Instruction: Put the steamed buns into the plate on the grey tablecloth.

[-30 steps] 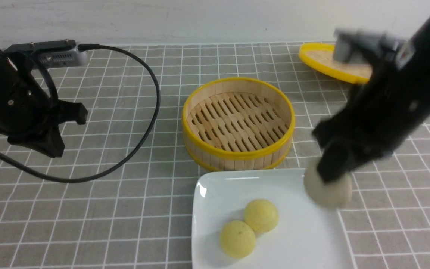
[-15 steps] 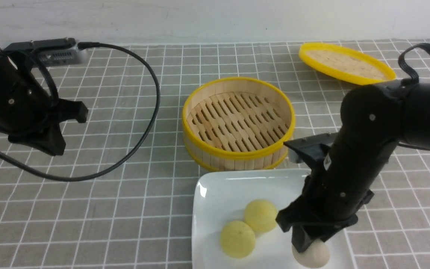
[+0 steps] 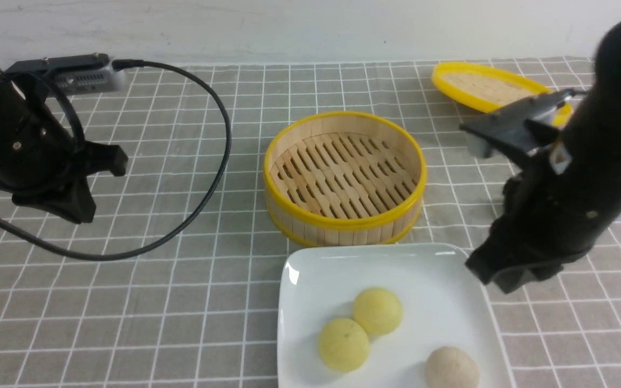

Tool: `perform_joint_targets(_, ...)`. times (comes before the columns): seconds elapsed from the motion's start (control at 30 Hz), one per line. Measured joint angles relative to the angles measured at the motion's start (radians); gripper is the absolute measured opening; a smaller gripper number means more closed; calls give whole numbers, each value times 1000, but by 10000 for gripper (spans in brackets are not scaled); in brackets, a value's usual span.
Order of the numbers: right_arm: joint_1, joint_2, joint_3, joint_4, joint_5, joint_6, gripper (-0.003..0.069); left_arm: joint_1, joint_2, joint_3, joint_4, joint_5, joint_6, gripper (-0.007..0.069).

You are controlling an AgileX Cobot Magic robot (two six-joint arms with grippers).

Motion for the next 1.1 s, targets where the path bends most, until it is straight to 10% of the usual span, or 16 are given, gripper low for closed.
perform_joint_targets(0.3, 0, -492, 118, -43, 16, 105, -15, 0, 0, 0, 0, 0, 0, 55)
perform_joint_targets(0.57, 0, -1093, 645, -8, -590, 97, -11, 0, 0, 0, -1, -25, 0, 66)
perform_joint_targets(1.1, 0, -1144, 854, -8, -868, -46, -1, 0, 0, 3, -1, -26, 0, 83)
